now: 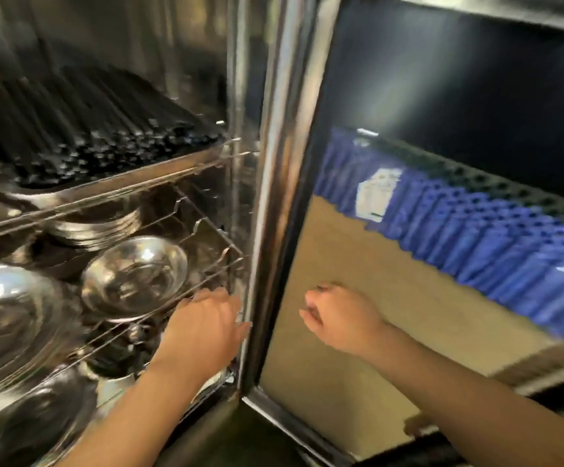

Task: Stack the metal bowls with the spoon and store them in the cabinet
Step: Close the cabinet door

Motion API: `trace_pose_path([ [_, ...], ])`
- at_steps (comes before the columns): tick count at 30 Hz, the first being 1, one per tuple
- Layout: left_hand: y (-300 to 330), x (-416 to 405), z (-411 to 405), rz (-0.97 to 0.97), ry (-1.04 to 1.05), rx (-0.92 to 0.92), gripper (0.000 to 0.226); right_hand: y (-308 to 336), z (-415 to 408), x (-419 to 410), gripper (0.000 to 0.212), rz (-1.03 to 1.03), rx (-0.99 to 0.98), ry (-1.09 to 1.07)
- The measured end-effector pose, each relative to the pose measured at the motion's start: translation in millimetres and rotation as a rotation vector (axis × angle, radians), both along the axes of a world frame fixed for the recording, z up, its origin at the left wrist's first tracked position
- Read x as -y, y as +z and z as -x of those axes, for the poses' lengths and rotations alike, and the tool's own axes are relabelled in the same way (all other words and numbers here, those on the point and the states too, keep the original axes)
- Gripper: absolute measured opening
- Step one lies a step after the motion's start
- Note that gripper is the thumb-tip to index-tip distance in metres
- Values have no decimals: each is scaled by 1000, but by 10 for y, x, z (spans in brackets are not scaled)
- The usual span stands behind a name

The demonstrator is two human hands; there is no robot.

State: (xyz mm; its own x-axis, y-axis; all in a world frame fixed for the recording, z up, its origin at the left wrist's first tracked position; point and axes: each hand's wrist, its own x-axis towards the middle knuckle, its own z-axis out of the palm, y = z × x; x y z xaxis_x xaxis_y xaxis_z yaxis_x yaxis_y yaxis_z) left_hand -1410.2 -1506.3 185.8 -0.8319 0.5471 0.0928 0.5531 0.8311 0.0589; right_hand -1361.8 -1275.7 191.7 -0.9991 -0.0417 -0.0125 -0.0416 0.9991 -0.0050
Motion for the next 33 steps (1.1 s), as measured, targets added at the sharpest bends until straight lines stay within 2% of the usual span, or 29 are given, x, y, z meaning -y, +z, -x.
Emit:
trace_pose_path([
  [6,392,-1064,-475,-68,-250,-116,32,264,-1392,-1006,30,-58,-78,-279],
  [8,564,-1433,-741,-87,-346,-136,26,361,-1860,-1279,29,-79,-130,-326],
  [10,695,-1790,-1037,-184,-416,-188,25,440,-2248,-1518,26,-160,-174,-327],
  [13,883,-2358,-1546,-402,-488,-289,26,514,-2689,-1824,26,-238,-126,-250],
  [15,1004,-2731,-1877,-544,-525,-321,30,528,-2869,-1965,25,-301,-51,-104],
  [19,1233,-3497,-2530,-736,-533,-260,47,512,-3106,-2163,24,-603,21,84],
  [20,1259,-3668,-2659,-775,-510,-226,51,497,-3154,-2191,21,-605,10,95],
  [24,1279,-4077,-2945,-960,-285,-32,59,443,-3220,-2252,24,-305,-34,68],
  [27,1265,-4160,-2990,-1010,-170,3,64,484,-3325,-2279,24,-317,-50,158],
  [30,1271,-4108,-3025,-1032,-163,12,68,542,-3528,-2328,22,-405,-113,317],
  [33,1301,-3879,-3147,-994,-185,-20,76,597,-3696,-2418,26,-268,-213,339],
])
